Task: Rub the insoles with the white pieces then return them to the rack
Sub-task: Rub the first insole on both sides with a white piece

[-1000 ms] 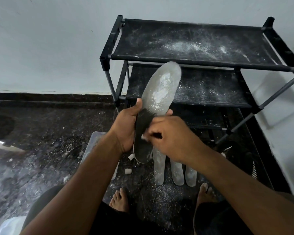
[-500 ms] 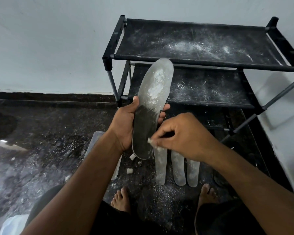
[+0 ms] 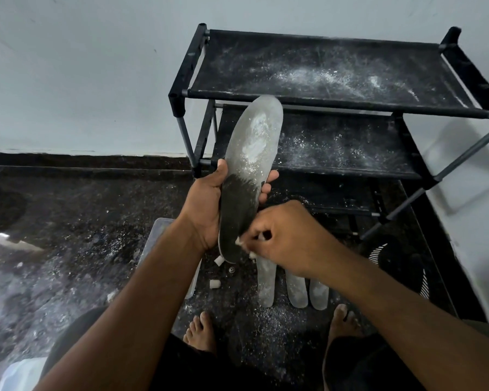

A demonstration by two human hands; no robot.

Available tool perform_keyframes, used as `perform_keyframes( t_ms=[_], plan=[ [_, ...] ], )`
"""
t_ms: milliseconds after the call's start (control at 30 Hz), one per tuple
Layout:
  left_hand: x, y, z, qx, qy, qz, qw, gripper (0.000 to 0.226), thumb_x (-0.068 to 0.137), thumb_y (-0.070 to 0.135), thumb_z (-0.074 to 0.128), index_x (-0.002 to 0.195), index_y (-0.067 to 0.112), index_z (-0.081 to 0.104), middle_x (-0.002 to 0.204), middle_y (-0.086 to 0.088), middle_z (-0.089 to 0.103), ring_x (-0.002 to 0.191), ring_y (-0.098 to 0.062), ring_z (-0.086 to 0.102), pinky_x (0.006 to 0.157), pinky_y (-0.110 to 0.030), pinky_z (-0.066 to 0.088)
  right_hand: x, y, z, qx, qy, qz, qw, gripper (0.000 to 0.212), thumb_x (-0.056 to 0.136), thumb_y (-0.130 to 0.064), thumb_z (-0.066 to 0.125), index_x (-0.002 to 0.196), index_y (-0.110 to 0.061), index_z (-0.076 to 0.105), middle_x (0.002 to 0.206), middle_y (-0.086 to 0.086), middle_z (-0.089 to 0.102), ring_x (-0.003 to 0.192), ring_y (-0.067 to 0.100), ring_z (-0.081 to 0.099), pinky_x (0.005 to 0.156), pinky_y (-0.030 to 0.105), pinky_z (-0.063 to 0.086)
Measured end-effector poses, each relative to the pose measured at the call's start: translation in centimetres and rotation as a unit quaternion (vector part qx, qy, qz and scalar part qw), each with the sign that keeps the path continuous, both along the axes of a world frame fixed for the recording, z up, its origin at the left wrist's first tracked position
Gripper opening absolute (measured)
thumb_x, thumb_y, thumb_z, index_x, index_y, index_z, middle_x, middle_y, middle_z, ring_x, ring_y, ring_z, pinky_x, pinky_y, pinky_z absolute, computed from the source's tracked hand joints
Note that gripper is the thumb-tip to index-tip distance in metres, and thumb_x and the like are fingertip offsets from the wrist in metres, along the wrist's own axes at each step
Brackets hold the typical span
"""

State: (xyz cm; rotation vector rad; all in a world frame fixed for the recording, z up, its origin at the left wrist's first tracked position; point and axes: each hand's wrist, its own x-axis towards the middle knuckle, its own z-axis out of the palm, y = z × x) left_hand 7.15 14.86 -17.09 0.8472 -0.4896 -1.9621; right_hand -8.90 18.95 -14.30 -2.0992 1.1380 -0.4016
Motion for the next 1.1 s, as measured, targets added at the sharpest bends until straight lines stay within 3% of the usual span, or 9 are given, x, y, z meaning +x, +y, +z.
perform_keyframes(
  t_ms=[167, 233, 333, 467, 633, 733, 833, 967, 1100],
  plan=[
    [0.1, 0.0, 0.0, 0.005, 0.015, -0.005, 1.0, 0.071, 0.11, 0.052, 0.023, 0.135, -0.006, 0.056, 0.135, -0.024, 0.064, 0.104, -0.027, 0.062, 0.109, -0.043, 0.046, -1.2, -0.4, 1.5, 0.001, -0.122, -0.06, 0.991, 0.004, 0.083, -0.018, 0.077, 0.083, -0.013, 0.078, 0.081, -0.007, 0.074, 0.076, 0.0, 0.069, 0.074, 0.018, 0.056],
    [-0.1, 0.0, 0.1, 0.007, 0.017, -0.004, 1.0, 0.072, 0.11, 0.052, 0.024, 0.138, -0.005, 0.057, 0.136, -0.025, 0.064, 0.109, -0.028, 0.06, 0.119, -0.047, 0.037, -1.0, -0.8, 1.0, -0.078, -0.058, -0.08, 0.992, 0.006, 0.085, -0.021, 0.075, 0.088, -0.017, 0.078, 0.085, -0.008, 0.072, 0.077, 0.003, 0.066, 0.076, 0.027, 0.057],
    [-0.2, 0.0, -0.2, 0.01, 0.011, 0.012, 1.0, 0.078, 0.11, 0.054, 0.021, 0.124, -0.006, 0.069, 0.132, -0.023, 0.067, 0.1, -0.025, 0.062, 0.106, -0.038, 0.045, 0.2, 0.2, 0.1, -0.025, 0.016, 0.007, 1.0, 0.008, 0.086, -0.021, 0.074, 0.091, -0.017, 0.078, 0.087, -0.006, 0.072, 0.076, 0.004, 0.066, 0.074, 0.027, 0.057],
    [0.3, -0.2, -0.1, 0.011, 0.015, 0.012, 1.0, 0.076, 0.109, 0.054, 0.021, 0.134, -0.007, 0.06, 0.129, -0.02, 0.069, 0.096, -0.023, 0.064, 0.099, -0.035, 0.05, -0.1, 0.7, 1.4, 0.086, -0.123, 0.013, 0.989, 0.006, 0.081, -0.017, 0.079, 0.083, -0.011, 0.079, 0.08, -0.005, 0.075, 0.076, 0.003, 0.07, 0.074, 0.023, 0.058],
    [0.0, -0.1, 0.2, 0.019, 0.033, 0.013, 0.999, 0.074, 0.109, 0.055, 0.024, 0.139, -0.006, 0.053, 0.127, -0.021, 0.069, 0.097, -0.024, 0.064, 0.1, -0.036, 0.052, -0.4, -0.6, 0.6, -0.061, -0.061, -0.063, 0.994, 0.005, 0.084, -0.02, 0.076, 0.085, -0.016, 0.078, 0.081, -0.008, 0.071, 0.071, 0.006, 0.066, 0.071, 0.032, 0.058],
    [0.1, -0.1, 0.0, 0.02, 0.026, 0.014, 0.999, 0.078, 0.108, 0.056, 0.022, 0.141, -0.008, 0.052, 0.123, -0.019, 0.07, 0.092, -0.022, 0.063, 0.096, -0.033, 0.048, 0.2, 0.4, 0.1, -0.019, -0.024, 0.015, 0.999, 0.004, 0.083, -0.019, 0.076, 0.083, -0.015, 0.079, 0.08, -0.006, 0.073, 0.071, 0.004, 0.067, 0.07, 0.031, 0.057],
    [0.4, -0.2, -0.1, 0.016, 0.033, 0.012, 0.999, 0.079, 0.108, 0.057, 0.022, 0.138, -0.008, 0.056, 0.126, -0.019, 0.069, 0.096, -0.023, 0.062, 0.099, -0.035, 0.048, -0.5, 0.2, 1.2, 0.021, -0.131, -0.031, 0.991, 0.002, 0.082, -0.017, 0.078, 0.081, -0.016, 0.078, 0.08, -0.006, 0.074, 0.075, 0.002, 0.069, 0.073, 0.024, 0.058],
    [0.1, -0.2, 0.0, 0.014, 0.035, 0.018, 0.999, 0.076, 0.109, 0.055, 0.021, 0.143, -0.006, 0.051, 0.132, -0.02, 0.066, 0.095, -0.023, 0.064, 0.09, -0.034, 0.057, -0.3, -0.6, 0.1, -0.076, -0.059, -0.072, 0.993, 0.005, 0.083, -0.018, 0.077, 0.087, -0.016, 0.078, 0.086, -0.009, 0.072, 0.075, 0.003, 0.067, 0.072, 0.032, 0.059],
    [0.1, -0.1, -0.1, 0.013, 0.016, 0.024, 0.999, 0.078, 0.11, 0.055, 0.02, 0.131, -0.007, 0.064, 0.132, -0.021, 0.066, 0.097, -0.023, 0.061, 0.095, -0.035, 0.051, 0.2, 0.4, 0.4, 0.029, -0.109, -0.014, 0.994, 0.005, 0.081, -0.018, 0.079, 0.085, -0.014, 0.079, 0.084, -0.006, 0.076, 0.078, 0.001, 0.07, 0.08, 0.027, 0.057]
  ],
)
